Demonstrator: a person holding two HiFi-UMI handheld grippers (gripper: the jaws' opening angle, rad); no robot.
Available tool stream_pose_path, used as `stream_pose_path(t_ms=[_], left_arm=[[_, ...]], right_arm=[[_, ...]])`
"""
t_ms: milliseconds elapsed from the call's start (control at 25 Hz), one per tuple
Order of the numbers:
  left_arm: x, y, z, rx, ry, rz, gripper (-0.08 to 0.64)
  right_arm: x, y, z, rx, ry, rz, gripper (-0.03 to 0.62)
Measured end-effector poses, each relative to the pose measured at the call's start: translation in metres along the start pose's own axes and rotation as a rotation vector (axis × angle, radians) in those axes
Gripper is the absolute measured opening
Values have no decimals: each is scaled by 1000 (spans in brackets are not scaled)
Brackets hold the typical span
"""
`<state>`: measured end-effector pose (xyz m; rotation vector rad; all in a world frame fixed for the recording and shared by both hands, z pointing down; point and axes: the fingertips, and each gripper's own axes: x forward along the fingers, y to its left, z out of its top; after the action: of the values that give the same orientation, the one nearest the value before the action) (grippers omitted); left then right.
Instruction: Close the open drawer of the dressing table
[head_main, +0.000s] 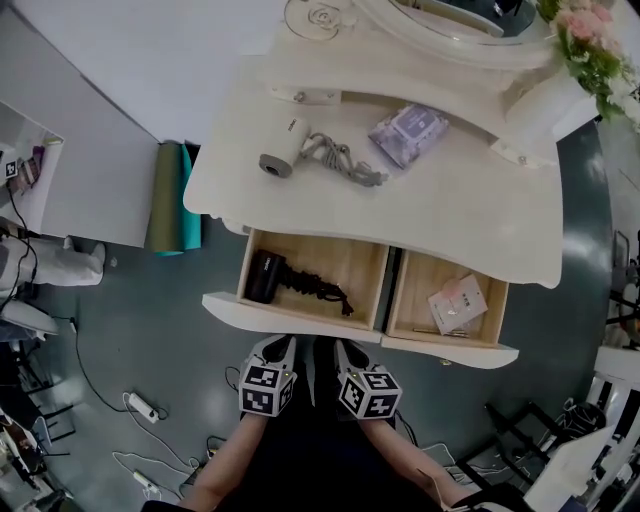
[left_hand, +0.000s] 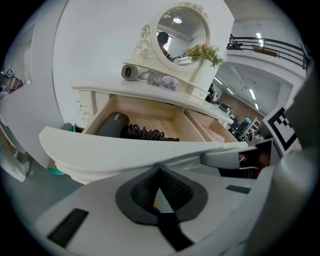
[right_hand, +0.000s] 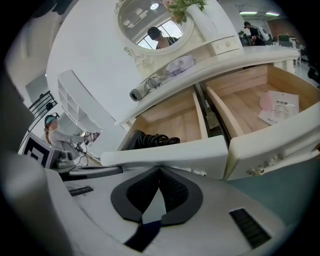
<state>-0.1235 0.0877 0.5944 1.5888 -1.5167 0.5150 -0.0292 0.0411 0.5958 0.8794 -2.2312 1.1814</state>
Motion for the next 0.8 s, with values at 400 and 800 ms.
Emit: stream_pose_path(t_ms=[400,800], left_arm=[[10,2,15,-25,-16,19,-2],[23,7,36,-8,-17,-25,-2]], right_arm=[[8,-4,16,-8,-5,14,25],[21,-10,37,-14,-20,-9,25]])
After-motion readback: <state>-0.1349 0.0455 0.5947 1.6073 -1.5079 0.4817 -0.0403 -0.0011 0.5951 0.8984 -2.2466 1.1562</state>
